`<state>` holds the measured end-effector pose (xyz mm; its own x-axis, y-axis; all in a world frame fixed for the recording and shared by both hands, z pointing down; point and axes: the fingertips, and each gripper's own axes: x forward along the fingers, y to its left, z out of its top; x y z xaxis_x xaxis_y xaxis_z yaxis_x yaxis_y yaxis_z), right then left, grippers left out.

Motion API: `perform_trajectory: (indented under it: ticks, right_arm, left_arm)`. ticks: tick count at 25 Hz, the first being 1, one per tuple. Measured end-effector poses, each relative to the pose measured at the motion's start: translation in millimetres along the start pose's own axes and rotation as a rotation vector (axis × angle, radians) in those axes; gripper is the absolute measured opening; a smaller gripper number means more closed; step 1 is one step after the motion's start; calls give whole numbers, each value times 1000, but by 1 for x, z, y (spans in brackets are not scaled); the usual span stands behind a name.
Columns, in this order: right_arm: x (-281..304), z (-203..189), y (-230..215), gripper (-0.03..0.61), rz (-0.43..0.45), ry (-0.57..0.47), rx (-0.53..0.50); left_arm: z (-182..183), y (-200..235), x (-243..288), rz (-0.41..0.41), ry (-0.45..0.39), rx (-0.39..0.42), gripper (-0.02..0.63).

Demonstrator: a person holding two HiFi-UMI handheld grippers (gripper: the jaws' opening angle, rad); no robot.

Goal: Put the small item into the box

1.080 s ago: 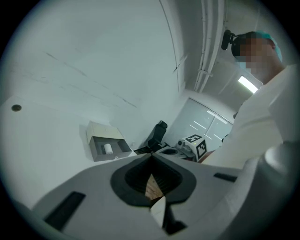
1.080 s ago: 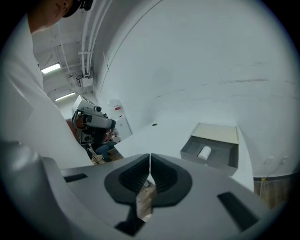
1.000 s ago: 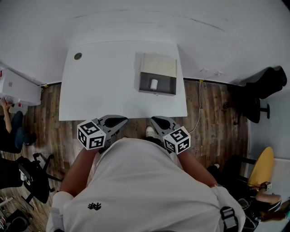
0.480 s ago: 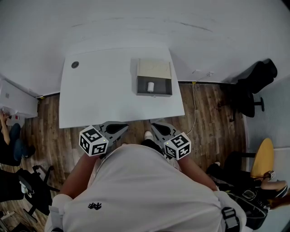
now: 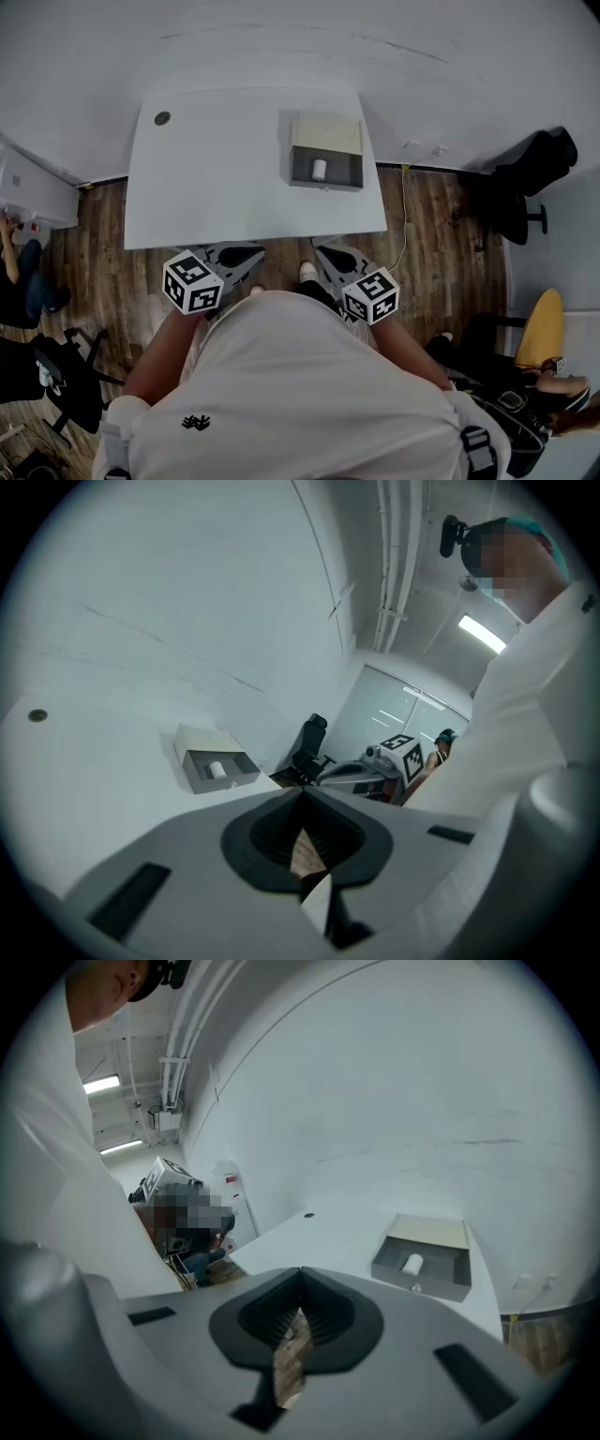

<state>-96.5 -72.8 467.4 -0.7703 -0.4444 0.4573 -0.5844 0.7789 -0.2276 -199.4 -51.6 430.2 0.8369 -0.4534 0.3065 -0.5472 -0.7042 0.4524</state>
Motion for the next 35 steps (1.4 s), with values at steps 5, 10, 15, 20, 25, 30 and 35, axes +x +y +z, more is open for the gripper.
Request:
perform_trajectory:
  ticks: [5, 10, 15, 20, 25, 30, 35]
  right_arm:
    - [0, 1, 5, 6, 0, -9, -6]
    - [-2, -1, 7, 6, -8, -9, -7]
    - [0, -3, 10, 6, -8, -5, -14]
    - [3, -4, 12, 6, -3, -5, -21]
    - [5, -1, 13, 6, -1, -7, -33]
    - [9, 6, 15, 6, 8, -8, -51]
    - [19, 26, 5, 6, 14, -35, -100]
  left_arm:
    - [-3, 3, -4, 7, -1, -3, 6]
    - [-5, 0, -2, -4, 1, 0, 6]
    - [-7, 1, -1, -9, 9, 3, 6]
    - [-9, 3, -3, -7, 4, -1, 6]
    - [-10, 3, -7, 1, -3, -4, 6]
    - [-7, 5, -13, 9, -17, -7, 6]
    - [9, 19, -14, 29, -52, 21, 6]
